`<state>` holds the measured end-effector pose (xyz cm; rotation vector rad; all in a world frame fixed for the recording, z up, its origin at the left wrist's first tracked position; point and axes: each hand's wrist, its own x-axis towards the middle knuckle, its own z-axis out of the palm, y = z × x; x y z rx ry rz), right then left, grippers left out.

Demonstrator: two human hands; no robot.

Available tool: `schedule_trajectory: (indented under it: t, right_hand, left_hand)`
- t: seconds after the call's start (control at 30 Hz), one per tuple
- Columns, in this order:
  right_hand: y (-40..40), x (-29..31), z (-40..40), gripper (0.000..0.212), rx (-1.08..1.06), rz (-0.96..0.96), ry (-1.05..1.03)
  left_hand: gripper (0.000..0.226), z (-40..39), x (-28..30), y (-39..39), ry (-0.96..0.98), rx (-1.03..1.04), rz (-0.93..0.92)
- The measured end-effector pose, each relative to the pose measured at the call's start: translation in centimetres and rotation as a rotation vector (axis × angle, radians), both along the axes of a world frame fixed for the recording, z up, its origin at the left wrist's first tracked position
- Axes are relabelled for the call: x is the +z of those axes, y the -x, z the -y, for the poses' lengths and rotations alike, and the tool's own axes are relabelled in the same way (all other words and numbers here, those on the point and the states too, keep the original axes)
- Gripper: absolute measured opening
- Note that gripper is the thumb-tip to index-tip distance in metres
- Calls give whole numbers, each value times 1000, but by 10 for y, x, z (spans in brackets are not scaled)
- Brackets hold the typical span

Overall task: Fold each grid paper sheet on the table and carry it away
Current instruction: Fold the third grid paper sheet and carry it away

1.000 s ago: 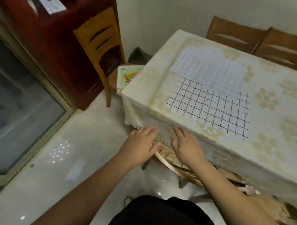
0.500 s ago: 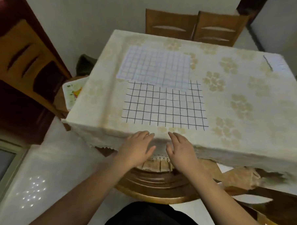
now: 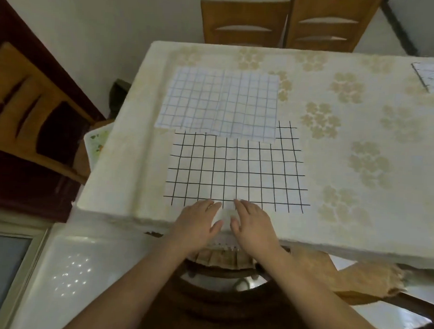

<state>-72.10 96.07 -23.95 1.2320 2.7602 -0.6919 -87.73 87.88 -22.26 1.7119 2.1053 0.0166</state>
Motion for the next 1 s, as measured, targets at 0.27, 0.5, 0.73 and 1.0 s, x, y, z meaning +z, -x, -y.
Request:
schedule_trajectory:
  t: [0.27, 0.5, 0.73, 1.0]
  right_hand:
    - [20, -25, -15, 55, -69, 61, 8]
    - [34, -42, -5, 58, -103, 146, 39]
    - [32, -48, -1, 56, -109, 168, 7]
    - [24, -59, 1, 55, -90, 191, 18]
  left_hand:
    - [56, -46, -41, 39, -34, -84, -30]
    - [62, -58, -91, 48, 83, -80, -54]
    - [63, -49, -106, 32, 76, -28, -86]
    - [63, -40, -105, 20, 70, -12, -107]
